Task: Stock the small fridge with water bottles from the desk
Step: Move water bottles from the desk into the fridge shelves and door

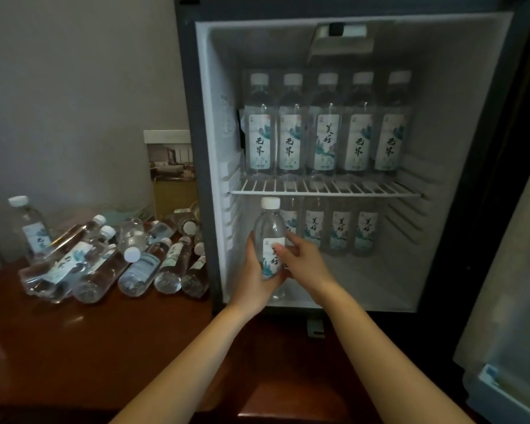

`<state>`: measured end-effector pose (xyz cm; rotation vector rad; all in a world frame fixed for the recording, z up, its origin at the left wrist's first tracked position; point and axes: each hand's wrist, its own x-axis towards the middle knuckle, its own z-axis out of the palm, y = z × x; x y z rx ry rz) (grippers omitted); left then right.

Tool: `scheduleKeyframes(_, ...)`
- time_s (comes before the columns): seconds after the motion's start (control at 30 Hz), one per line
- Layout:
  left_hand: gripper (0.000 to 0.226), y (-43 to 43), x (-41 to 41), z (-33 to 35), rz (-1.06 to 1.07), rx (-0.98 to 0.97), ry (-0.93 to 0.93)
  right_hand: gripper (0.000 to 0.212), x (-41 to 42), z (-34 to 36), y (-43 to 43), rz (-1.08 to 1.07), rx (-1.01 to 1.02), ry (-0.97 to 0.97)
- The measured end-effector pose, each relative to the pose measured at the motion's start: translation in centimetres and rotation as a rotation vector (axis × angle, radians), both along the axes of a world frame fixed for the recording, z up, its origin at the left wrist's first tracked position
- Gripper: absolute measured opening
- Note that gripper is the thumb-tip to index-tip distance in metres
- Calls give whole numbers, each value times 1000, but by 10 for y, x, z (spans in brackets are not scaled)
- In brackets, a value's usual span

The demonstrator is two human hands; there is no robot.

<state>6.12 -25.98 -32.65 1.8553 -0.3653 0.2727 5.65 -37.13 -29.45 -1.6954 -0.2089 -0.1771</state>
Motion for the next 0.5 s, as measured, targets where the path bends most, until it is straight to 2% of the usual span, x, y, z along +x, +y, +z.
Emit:
scheduleKeyframes(0.27, 93, -10, 69, -17, 51, -49, -69, 44, 54, -8, 5, -173, -145, -75)
scheduleKeyframes(0.4, 89, -9, 85, -26, 119, -2, -59, 33, 72, -17, 8, -256, -230, -121)
scheduleKeyframes(0.5, 74, -15, 82, -23, 266, 116, -15, 25, 80, -21, 9, -284, -228, -106)
